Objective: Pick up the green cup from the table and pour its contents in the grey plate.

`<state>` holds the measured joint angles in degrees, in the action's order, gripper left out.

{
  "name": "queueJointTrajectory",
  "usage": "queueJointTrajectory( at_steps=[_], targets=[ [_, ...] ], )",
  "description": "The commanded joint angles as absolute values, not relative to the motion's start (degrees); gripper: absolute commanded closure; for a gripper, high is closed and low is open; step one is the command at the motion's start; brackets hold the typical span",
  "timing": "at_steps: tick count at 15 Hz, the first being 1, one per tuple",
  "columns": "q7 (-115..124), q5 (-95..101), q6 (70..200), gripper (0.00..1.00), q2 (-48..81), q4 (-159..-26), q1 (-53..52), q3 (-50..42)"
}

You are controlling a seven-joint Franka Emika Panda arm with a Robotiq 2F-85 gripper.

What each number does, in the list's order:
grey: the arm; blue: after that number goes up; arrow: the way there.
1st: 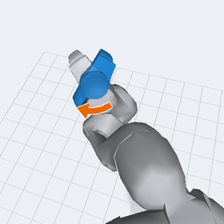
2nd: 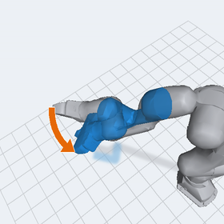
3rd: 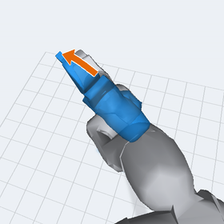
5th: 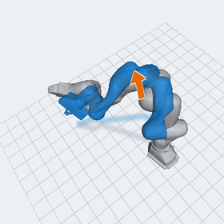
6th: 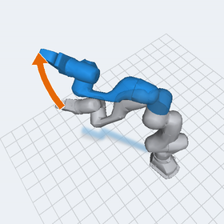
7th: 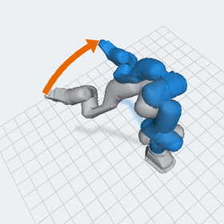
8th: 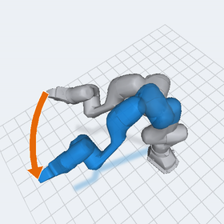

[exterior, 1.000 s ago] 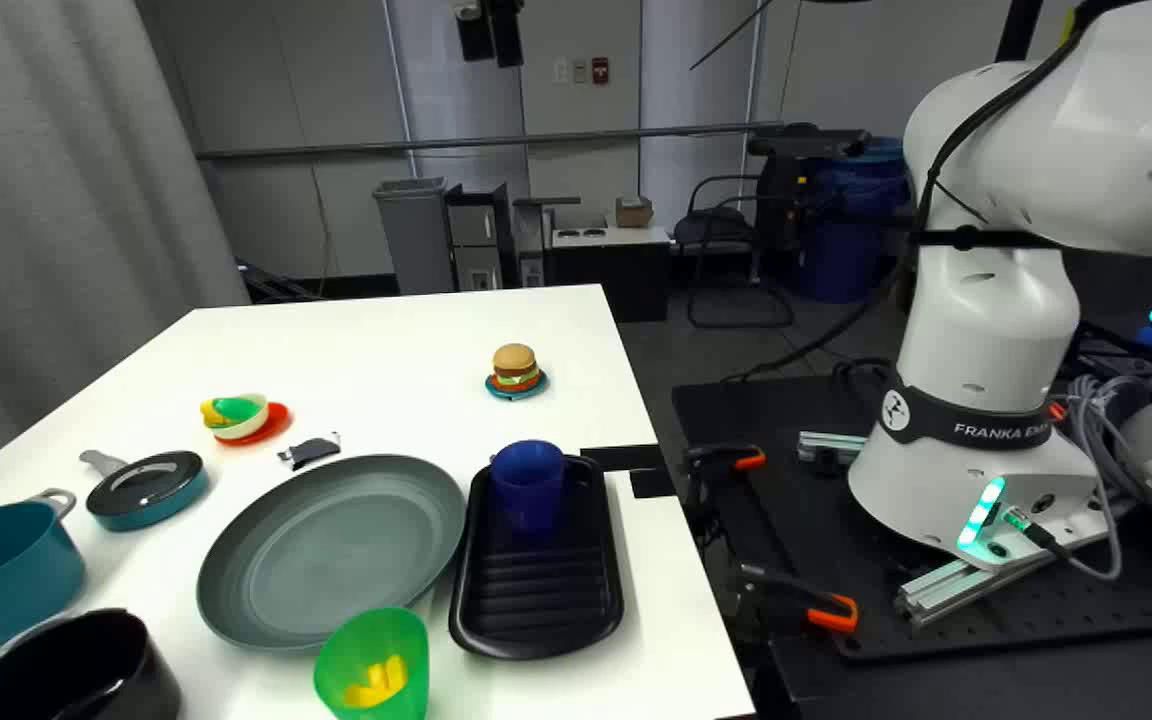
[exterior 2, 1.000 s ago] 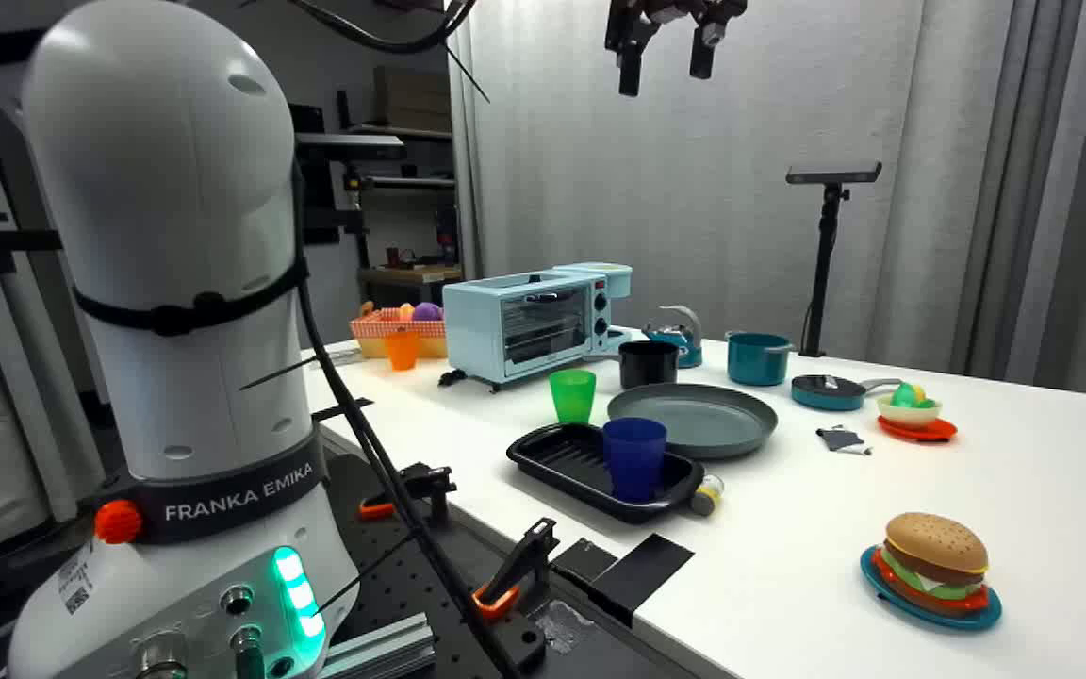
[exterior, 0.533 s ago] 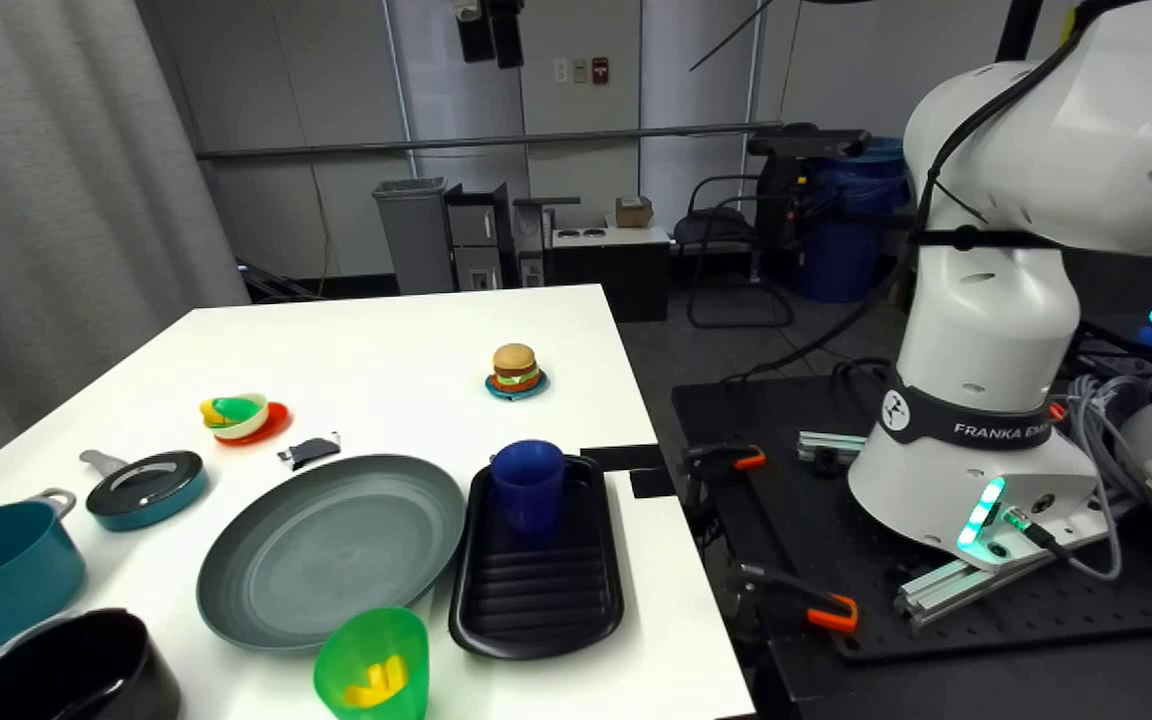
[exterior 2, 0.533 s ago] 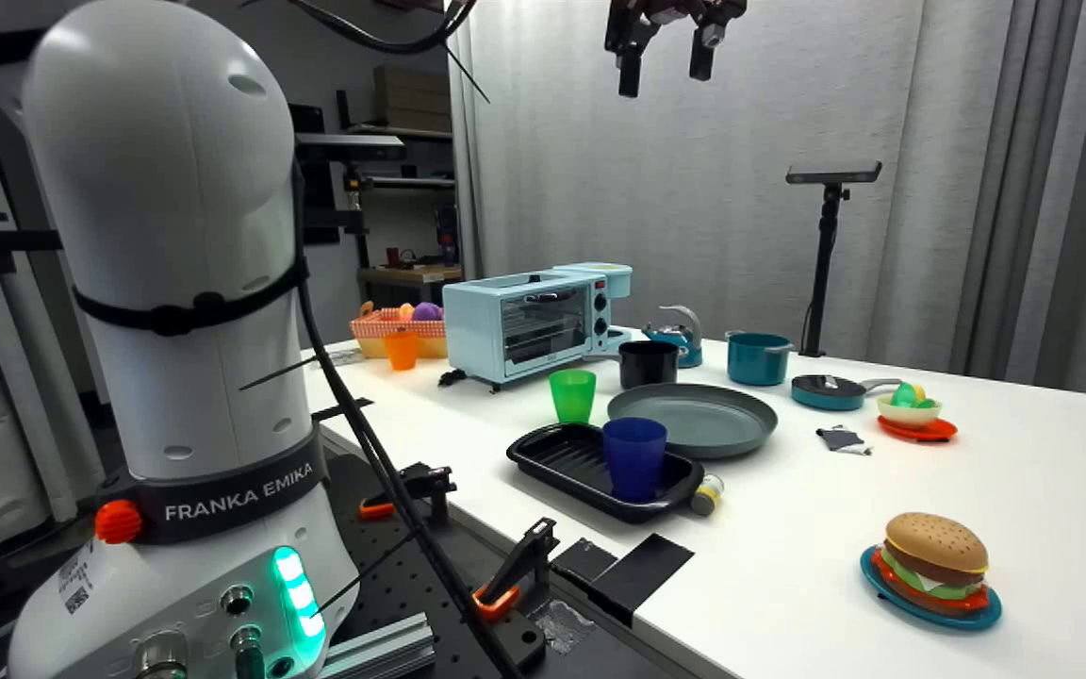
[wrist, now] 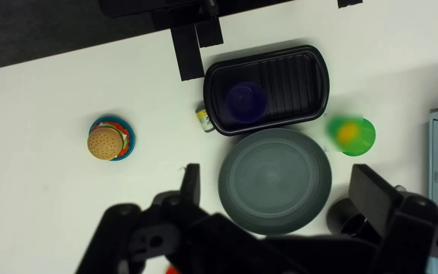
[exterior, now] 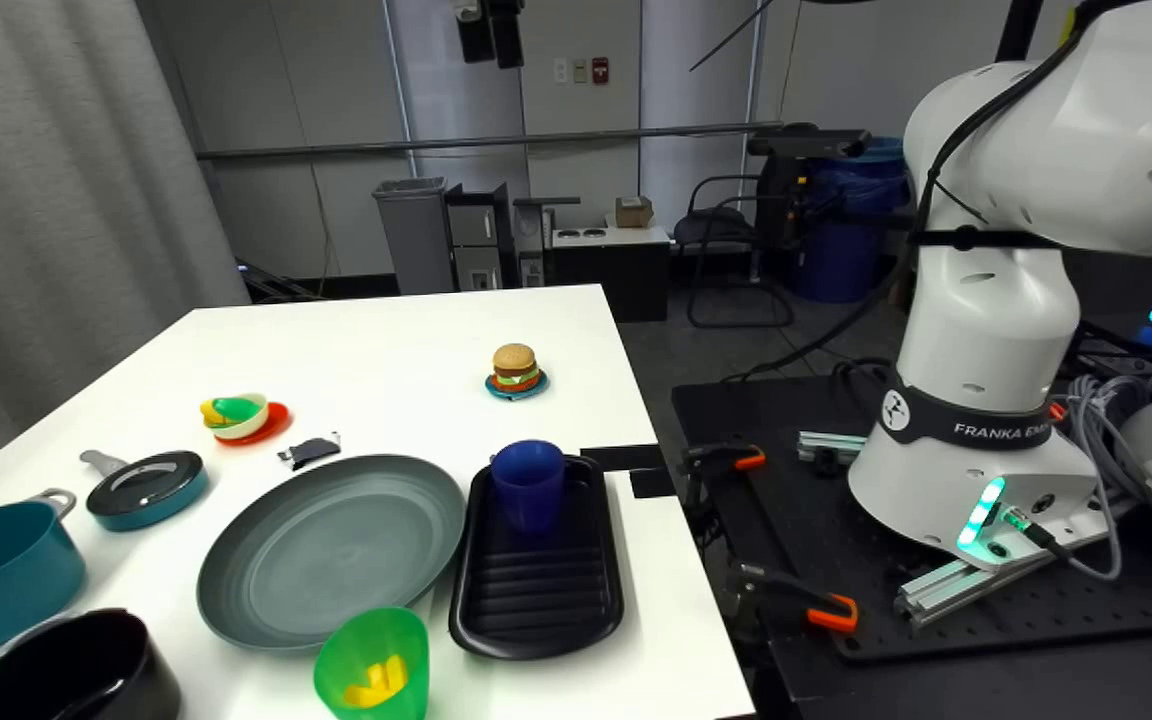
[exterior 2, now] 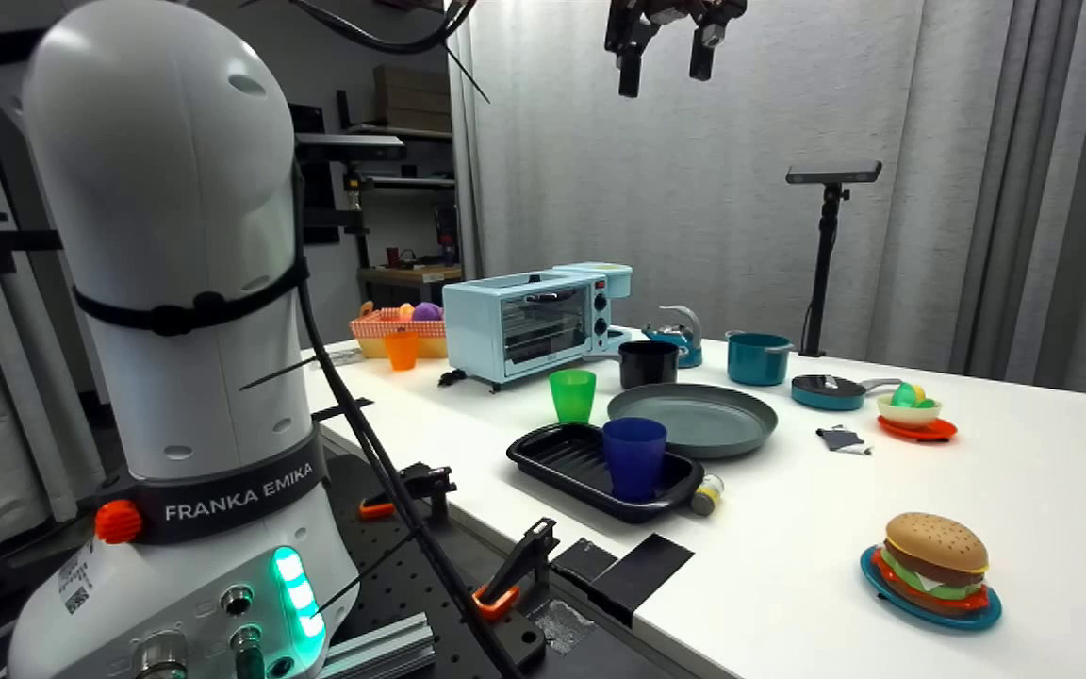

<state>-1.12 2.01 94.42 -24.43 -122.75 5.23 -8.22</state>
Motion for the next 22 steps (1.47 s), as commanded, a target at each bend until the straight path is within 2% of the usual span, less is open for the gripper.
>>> queueJointTrajectory(
  at_steps=[1, 15, 22],
  targets=[
    [-1.3, 1.8, 94.3, 0.0, -24.3, -122.6, 5.8, -7.8],
    [-1.4, 6.3, 96.0, 0.0, -21.2, -124.9, 5.0, -4.9],
    [-1.6, 7.8, 98.5, 0.0, -22.4, -131.8, 3.2, -2.1]
  ],
)
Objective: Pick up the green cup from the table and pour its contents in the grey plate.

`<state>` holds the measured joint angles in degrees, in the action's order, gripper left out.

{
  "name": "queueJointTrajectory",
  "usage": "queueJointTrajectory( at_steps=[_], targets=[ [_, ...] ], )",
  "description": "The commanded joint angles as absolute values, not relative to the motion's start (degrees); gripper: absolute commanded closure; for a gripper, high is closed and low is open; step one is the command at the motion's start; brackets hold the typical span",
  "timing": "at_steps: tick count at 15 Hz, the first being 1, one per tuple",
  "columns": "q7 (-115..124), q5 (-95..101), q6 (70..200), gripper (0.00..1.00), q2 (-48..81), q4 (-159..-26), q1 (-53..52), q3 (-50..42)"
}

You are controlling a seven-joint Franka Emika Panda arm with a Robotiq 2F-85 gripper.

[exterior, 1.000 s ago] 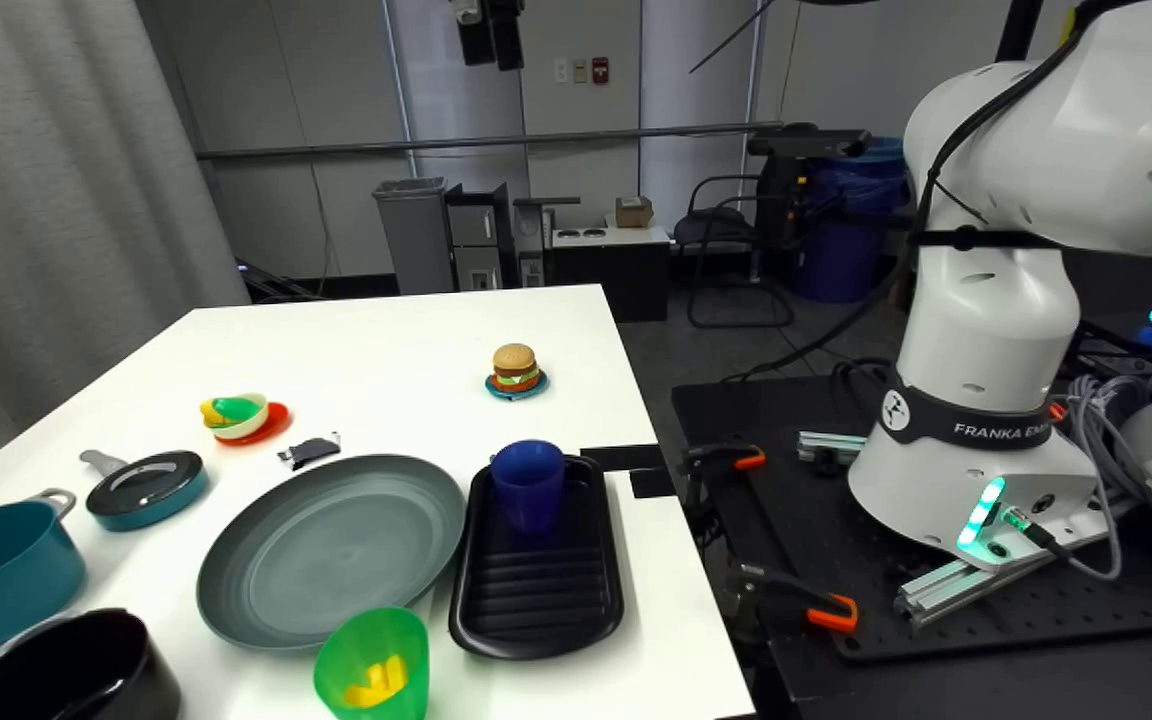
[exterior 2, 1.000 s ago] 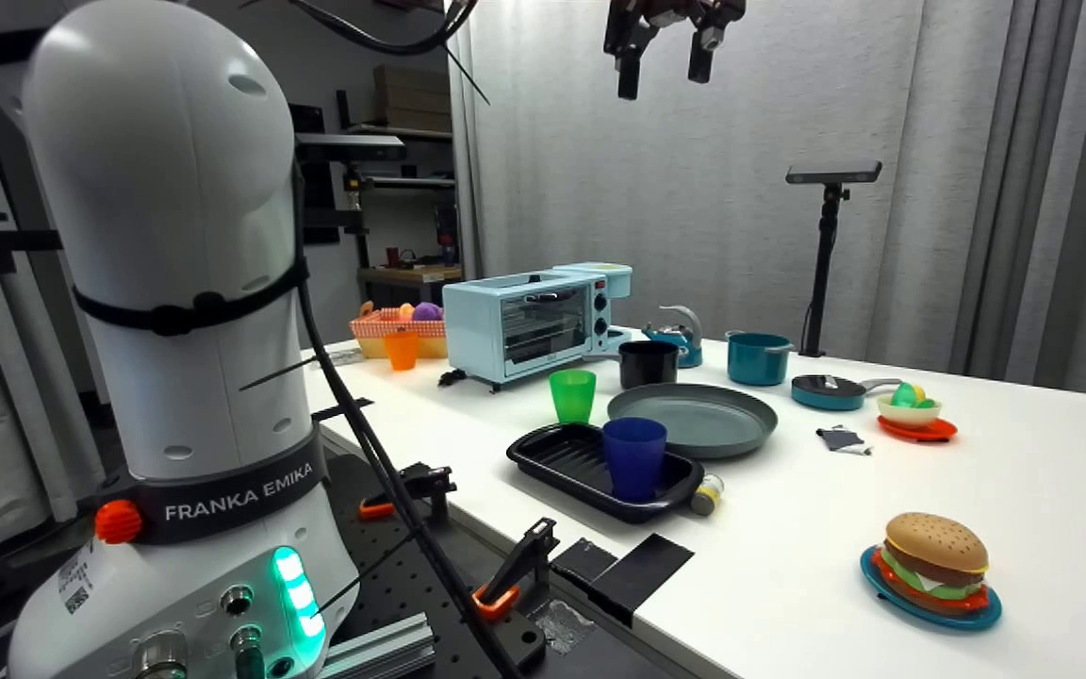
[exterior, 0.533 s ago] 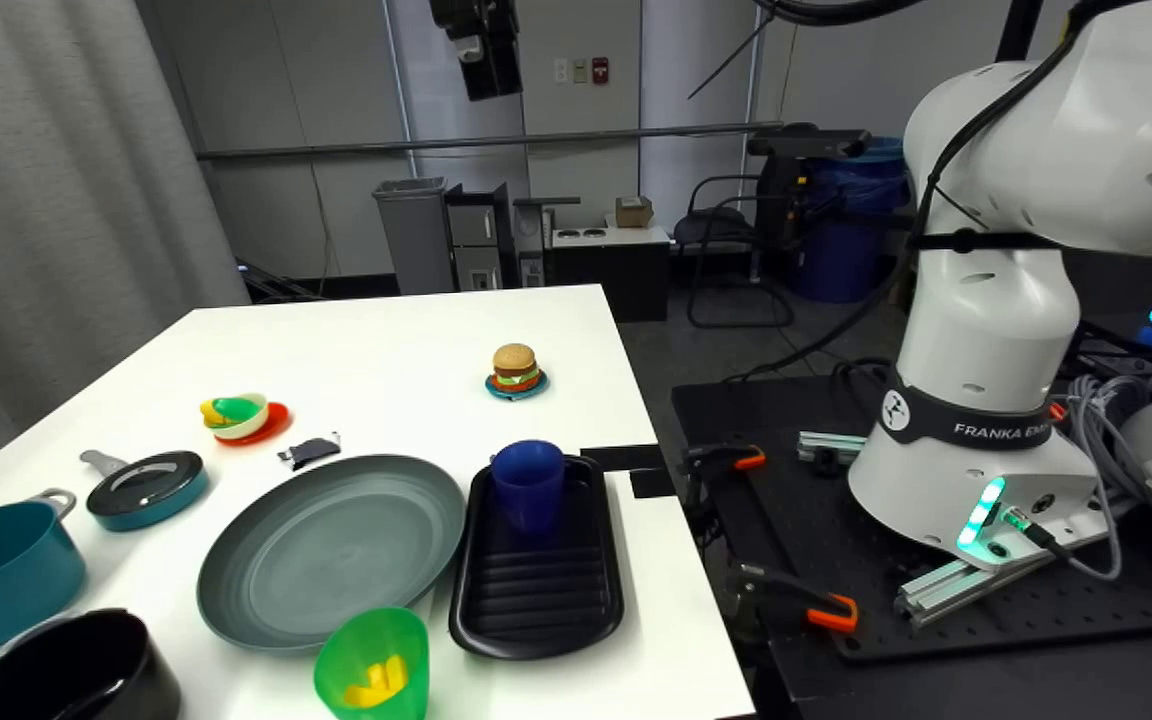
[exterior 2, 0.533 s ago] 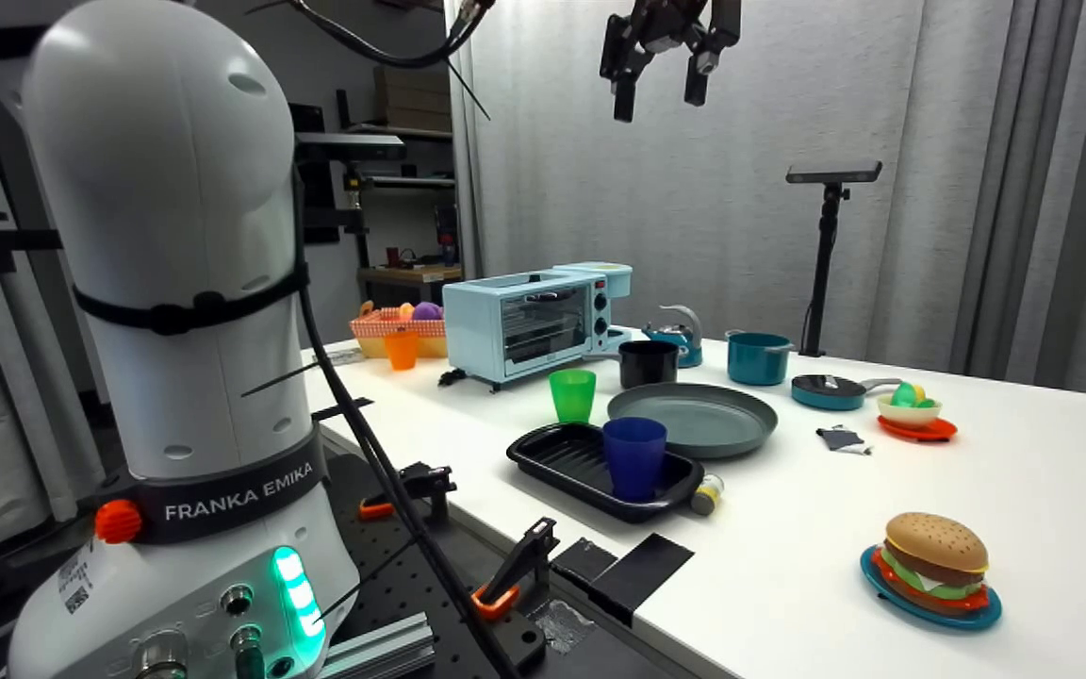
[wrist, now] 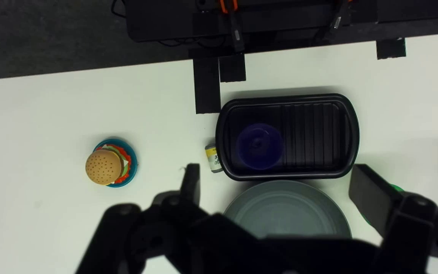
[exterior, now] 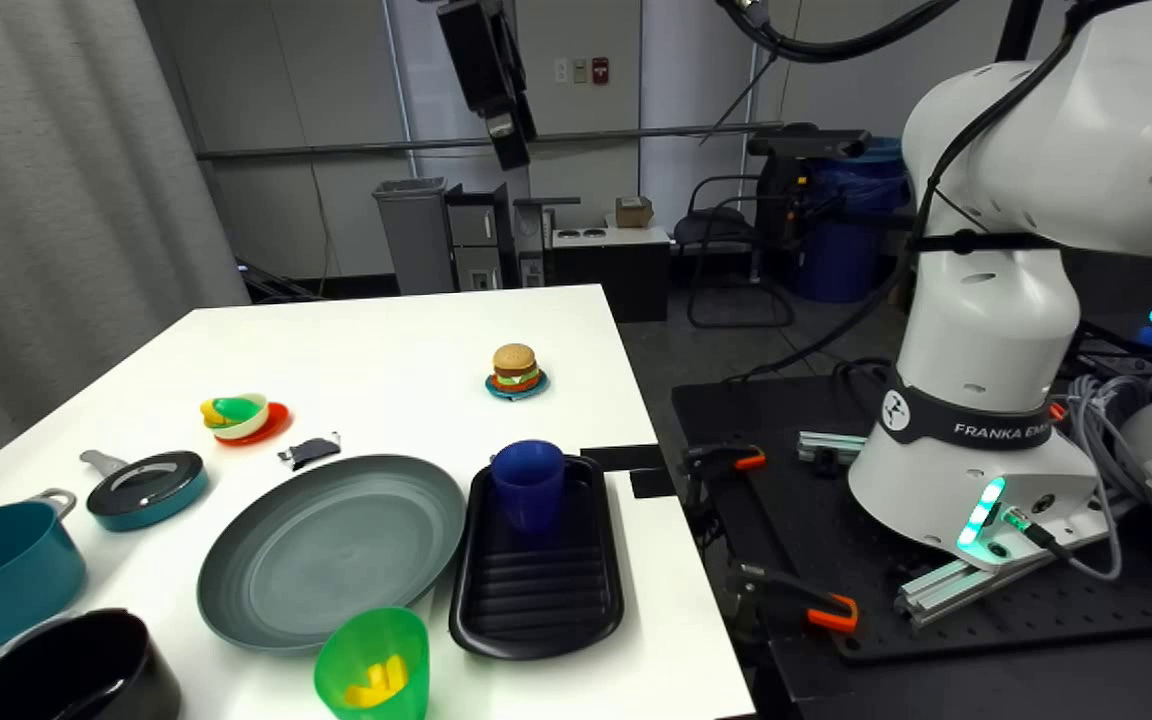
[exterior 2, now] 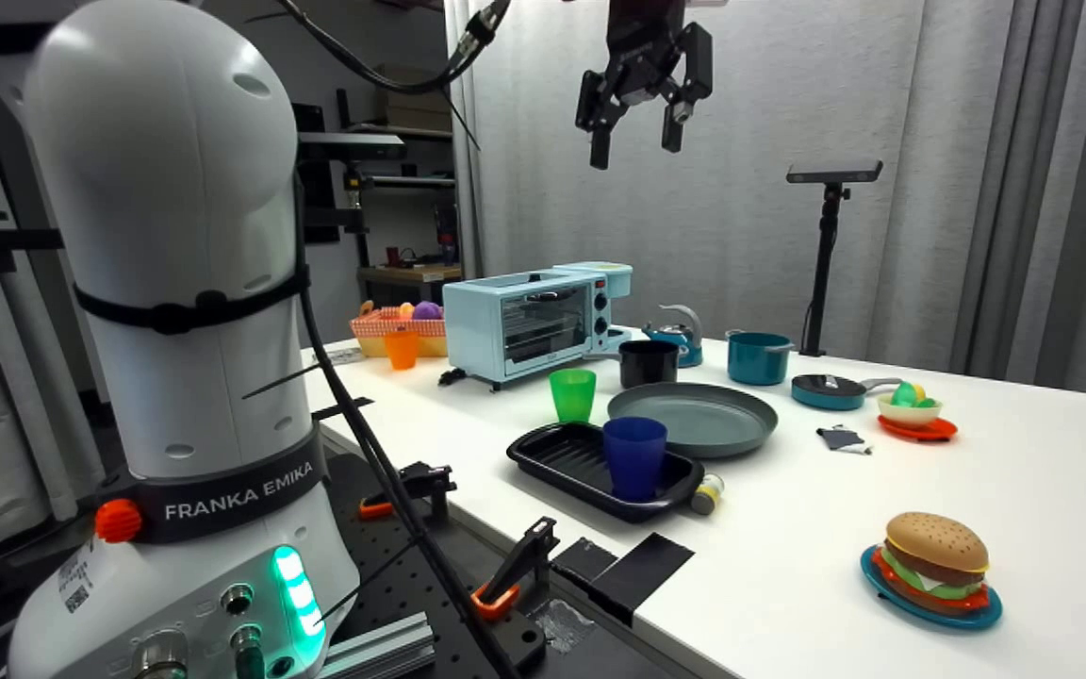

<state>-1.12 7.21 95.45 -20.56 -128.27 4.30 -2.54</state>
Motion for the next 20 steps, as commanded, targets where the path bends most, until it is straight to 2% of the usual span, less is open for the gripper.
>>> queueJointTrajectory(
  at_steps=[1, 10, 20],
  targets=[
    [-1.7, 7.5, 99.5, 0.0, -22.7, -132.9, 3.0, -2.0],
    [-2.8, 4.1, 112.6, 0.0, -22.9, -143.2, 0.4, -1.6],
    [-5.5, 4.0, 120.8, 0.0, -18.4, -146.1, -4.1, 2.1]
  ],
)
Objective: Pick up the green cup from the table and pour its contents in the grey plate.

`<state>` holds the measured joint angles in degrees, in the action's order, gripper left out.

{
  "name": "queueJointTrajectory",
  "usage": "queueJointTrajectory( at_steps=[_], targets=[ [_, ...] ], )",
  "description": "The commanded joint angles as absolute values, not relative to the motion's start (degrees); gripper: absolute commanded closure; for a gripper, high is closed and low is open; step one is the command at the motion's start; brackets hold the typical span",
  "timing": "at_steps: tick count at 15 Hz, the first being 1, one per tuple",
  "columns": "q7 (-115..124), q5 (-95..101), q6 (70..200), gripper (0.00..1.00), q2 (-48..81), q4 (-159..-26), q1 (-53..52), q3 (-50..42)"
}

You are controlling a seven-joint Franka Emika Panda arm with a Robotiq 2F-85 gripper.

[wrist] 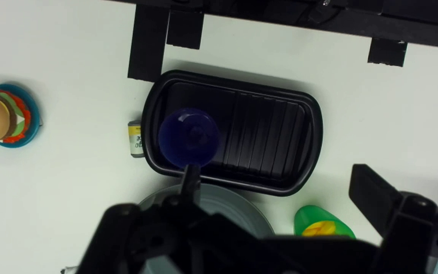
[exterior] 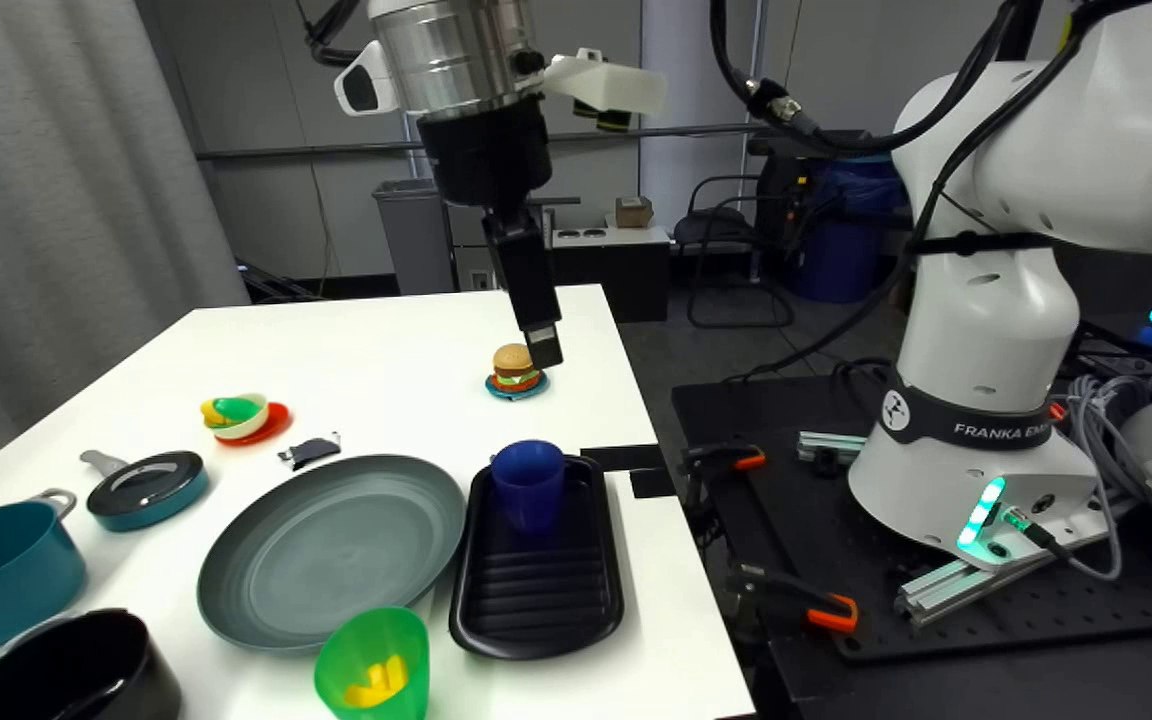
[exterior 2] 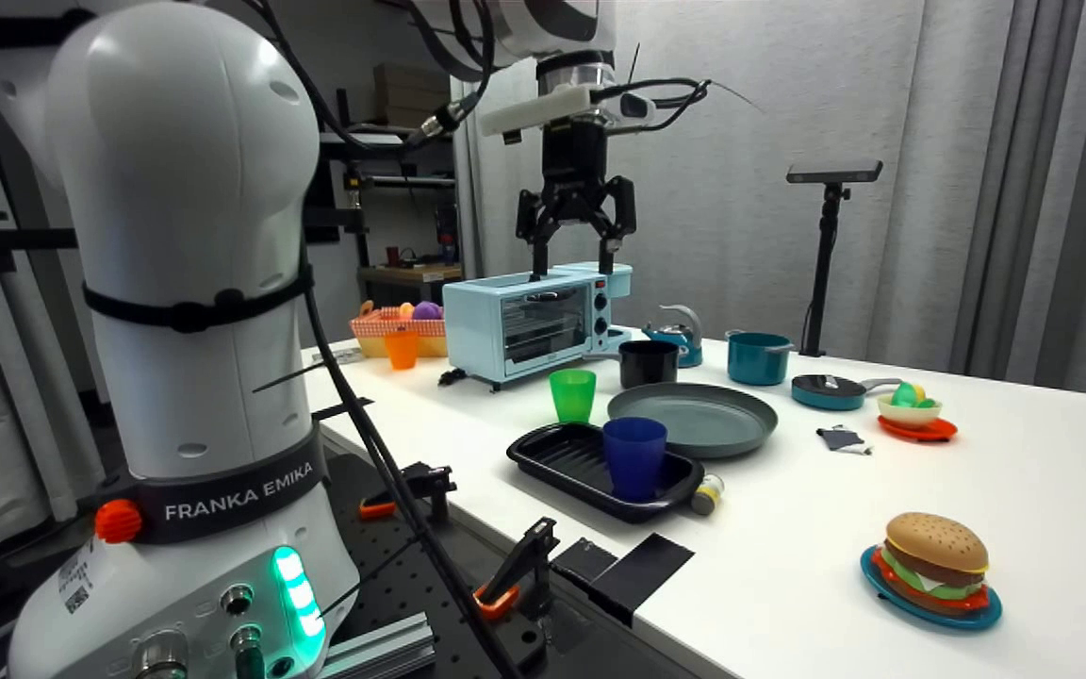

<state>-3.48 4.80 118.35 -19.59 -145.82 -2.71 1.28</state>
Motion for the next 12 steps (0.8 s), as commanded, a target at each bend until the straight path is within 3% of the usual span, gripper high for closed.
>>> queueJointTrajectory(
  at_steps=[1, 12],
  targets=[
    [-5.8, 4.0, 121.1, 0.0, -17.8, -145.8, -4.5, 2.5],
    [-14.4, 4.1, 128.8, 0.0, -7.3, -141.9, -7.6, 4.5]
  ],
)
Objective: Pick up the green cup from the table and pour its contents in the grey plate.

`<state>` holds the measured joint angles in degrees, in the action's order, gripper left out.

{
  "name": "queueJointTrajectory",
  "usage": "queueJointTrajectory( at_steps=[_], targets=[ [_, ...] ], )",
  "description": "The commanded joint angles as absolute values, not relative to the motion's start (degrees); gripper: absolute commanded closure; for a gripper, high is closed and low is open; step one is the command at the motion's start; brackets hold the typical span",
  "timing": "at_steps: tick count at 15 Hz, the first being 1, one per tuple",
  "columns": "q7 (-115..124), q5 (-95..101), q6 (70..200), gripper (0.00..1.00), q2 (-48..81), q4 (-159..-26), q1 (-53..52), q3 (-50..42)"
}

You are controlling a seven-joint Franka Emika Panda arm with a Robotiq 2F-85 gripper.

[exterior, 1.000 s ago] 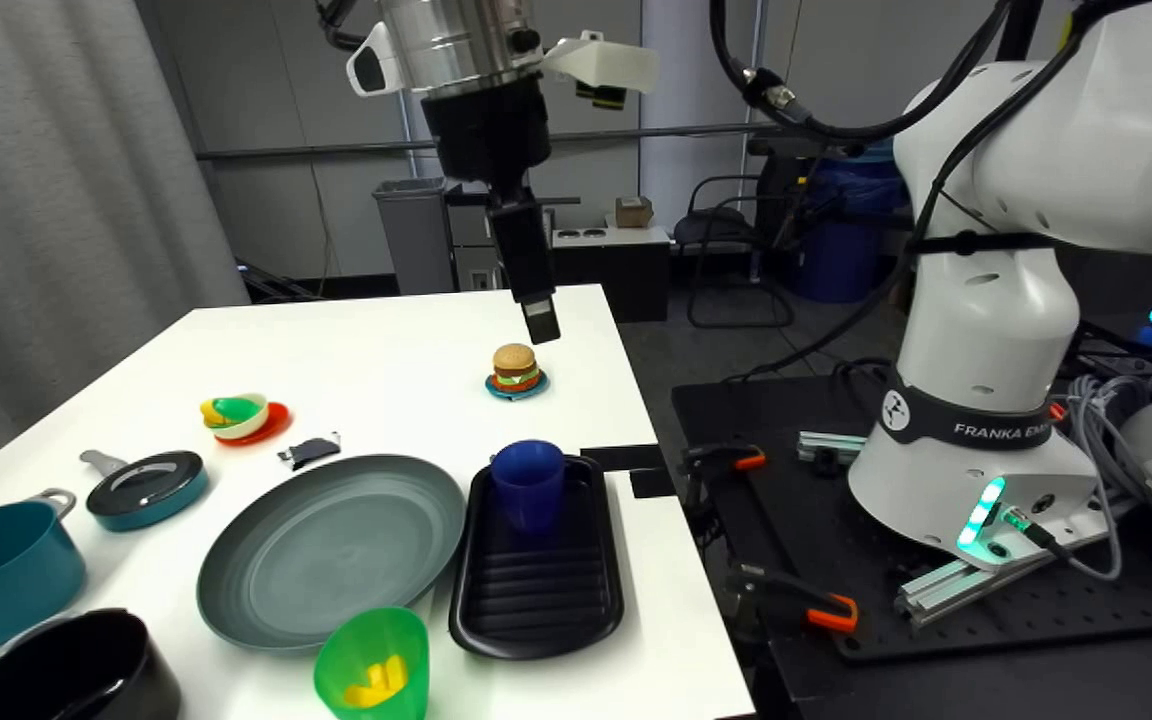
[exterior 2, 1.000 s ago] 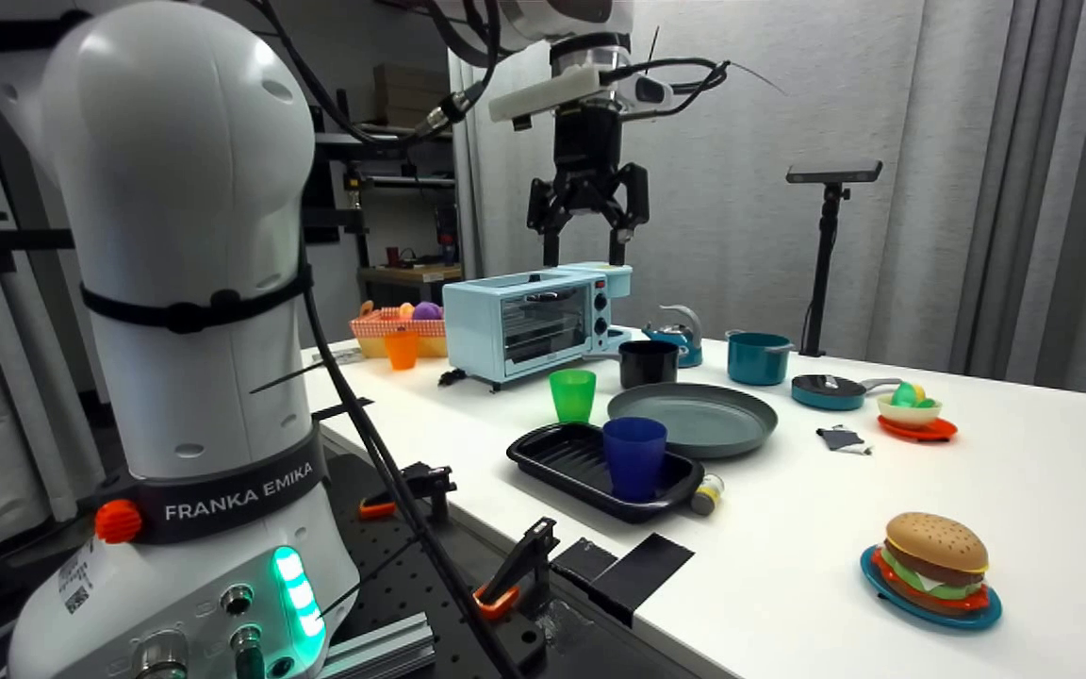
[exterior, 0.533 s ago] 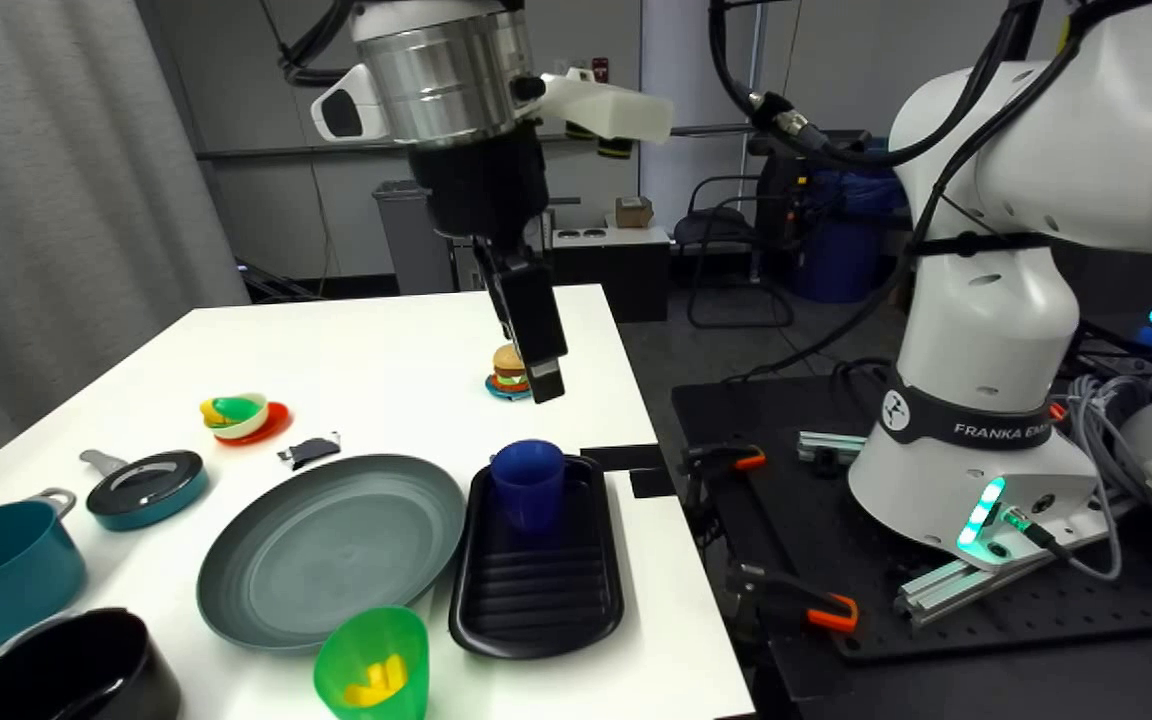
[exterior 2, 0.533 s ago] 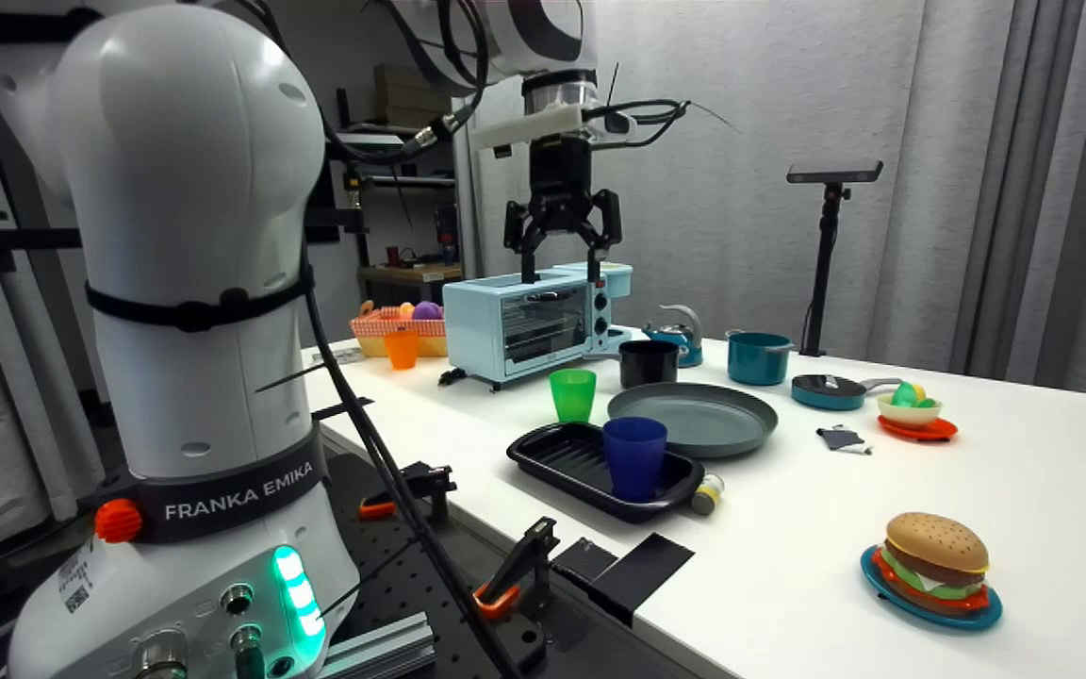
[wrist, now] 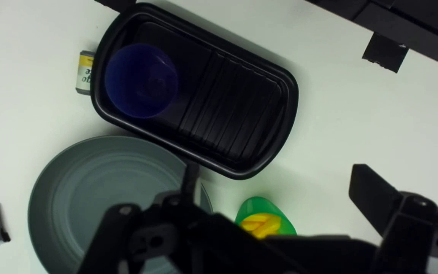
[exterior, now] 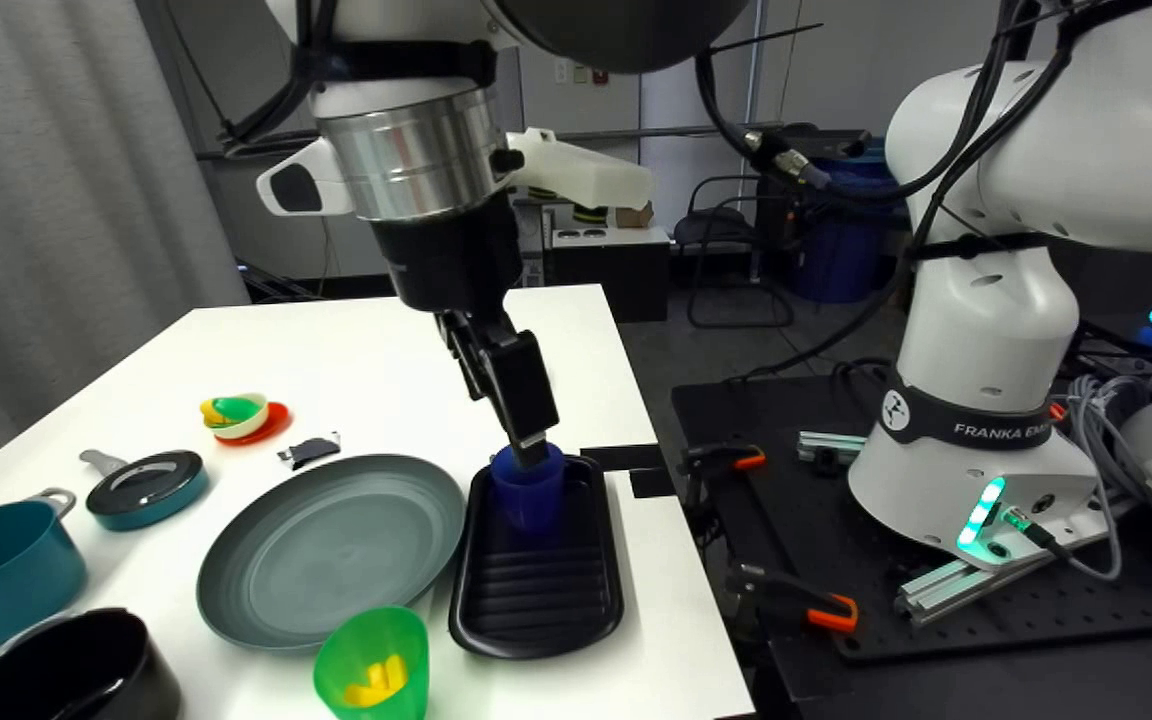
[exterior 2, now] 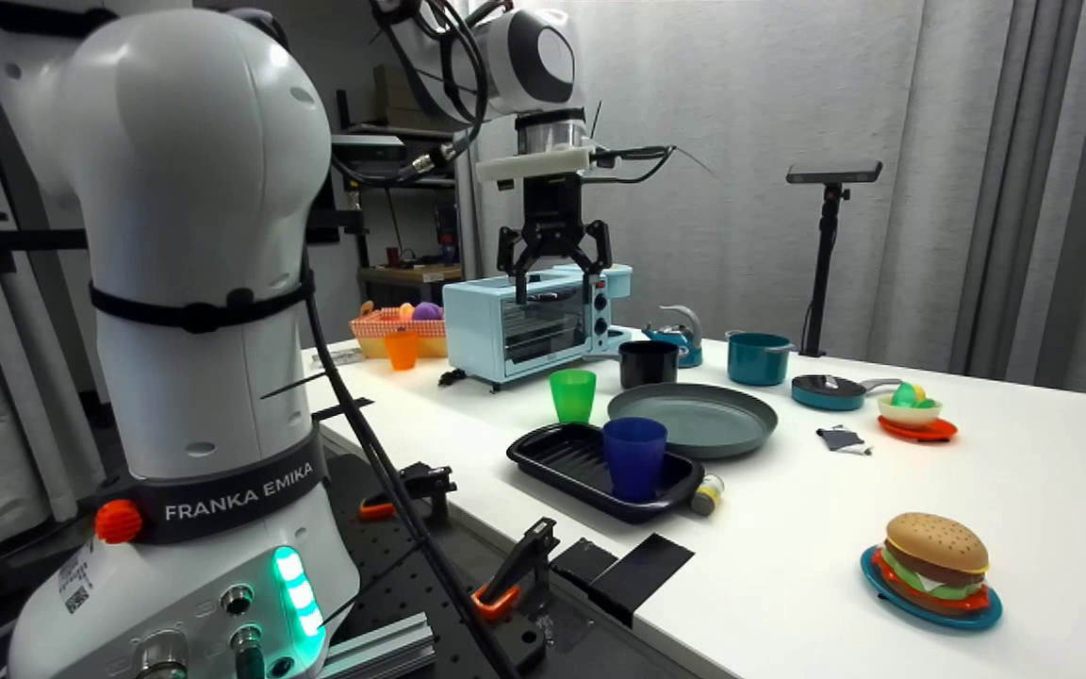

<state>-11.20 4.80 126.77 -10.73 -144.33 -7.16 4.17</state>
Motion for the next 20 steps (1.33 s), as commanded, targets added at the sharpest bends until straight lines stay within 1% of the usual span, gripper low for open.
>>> queueJointTrajectory(
  at_steps=[1, 10, 20],
  targets=[
    [-15.1, 4.1, 129.6, 0.0, -6.4, -141.4, -7.7, 4.6],
    [-21.4, 2.3, 129.7, 0.0, 0.4, -136.4, -7.8, 6.5],
    [-19.7, 4.5, 130.1, 0.0, 0.1, -137.2, -7.2, 6.6]
  ],
)
